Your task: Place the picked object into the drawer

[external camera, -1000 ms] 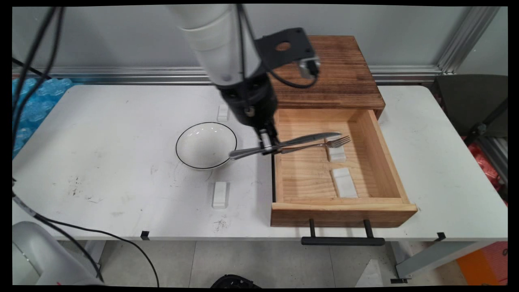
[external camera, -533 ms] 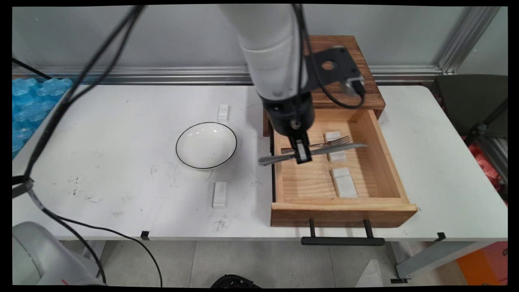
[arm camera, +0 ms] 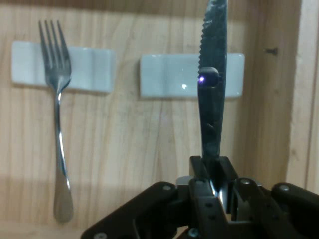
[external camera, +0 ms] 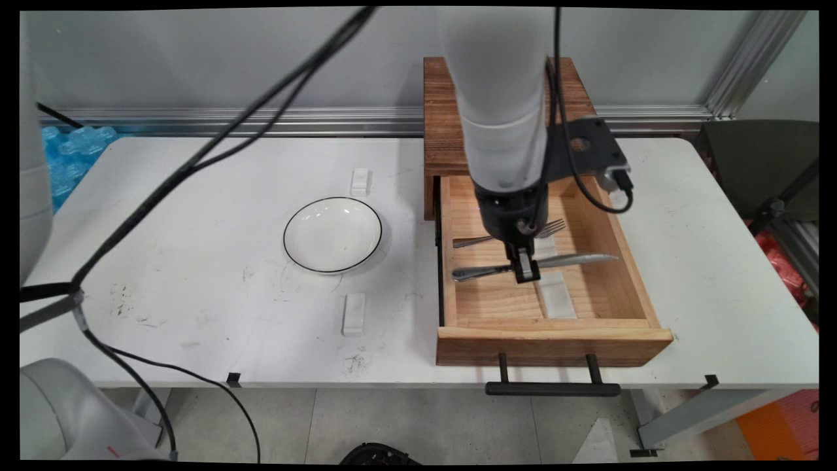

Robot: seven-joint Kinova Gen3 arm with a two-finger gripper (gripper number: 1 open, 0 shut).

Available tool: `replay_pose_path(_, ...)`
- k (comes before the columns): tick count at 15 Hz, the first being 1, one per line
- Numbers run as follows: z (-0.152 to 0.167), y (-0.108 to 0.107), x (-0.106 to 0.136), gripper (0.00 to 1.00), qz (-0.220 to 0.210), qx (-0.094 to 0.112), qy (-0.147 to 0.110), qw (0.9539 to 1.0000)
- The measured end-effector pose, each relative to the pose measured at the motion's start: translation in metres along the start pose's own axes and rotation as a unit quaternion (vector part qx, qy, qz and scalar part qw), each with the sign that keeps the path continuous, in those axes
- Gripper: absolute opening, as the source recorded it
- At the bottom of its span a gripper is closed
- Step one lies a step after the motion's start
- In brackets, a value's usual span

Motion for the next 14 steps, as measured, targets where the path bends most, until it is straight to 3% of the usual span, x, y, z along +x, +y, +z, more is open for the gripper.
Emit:
replay_pose_path(6, 0.047, -0.005, 0.015, 0.00, 0.010, -0.005, -0.012, 0.9999)
replay_pose_path(14, 0.085, -0.013, 0.019, 0.00, 0.015, -0.008, -0.018, 0.9997)
